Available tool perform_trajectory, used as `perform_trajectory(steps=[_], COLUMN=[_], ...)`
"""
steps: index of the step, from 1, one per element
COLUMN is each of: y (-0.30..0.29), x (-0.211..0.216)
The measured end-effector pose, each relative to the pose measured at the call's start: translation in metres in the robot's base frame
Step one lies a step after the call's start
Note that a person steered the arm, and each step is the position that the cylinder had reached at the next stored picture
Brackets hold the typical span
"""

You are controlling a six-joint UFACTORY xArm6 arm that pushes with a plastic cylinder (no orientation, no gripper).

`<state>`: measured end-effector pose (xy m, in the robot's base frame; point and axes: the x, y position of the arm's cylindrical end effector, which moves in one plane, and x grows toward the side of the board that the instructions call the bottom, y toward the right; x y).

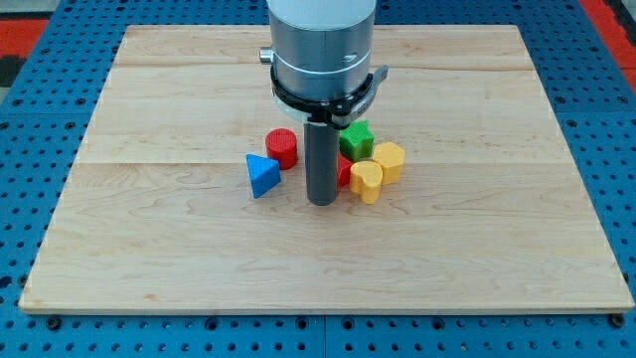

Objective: Separate green star and red star from group of blocks

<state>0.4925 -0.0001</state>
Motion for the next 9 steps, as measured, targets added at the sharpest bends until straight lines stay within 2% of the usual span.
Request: perform_trajectory(steps=[4, 6, 9], y=[0.005, 0.04, 0.059], x=[-0.006, -0.045, -0.137])
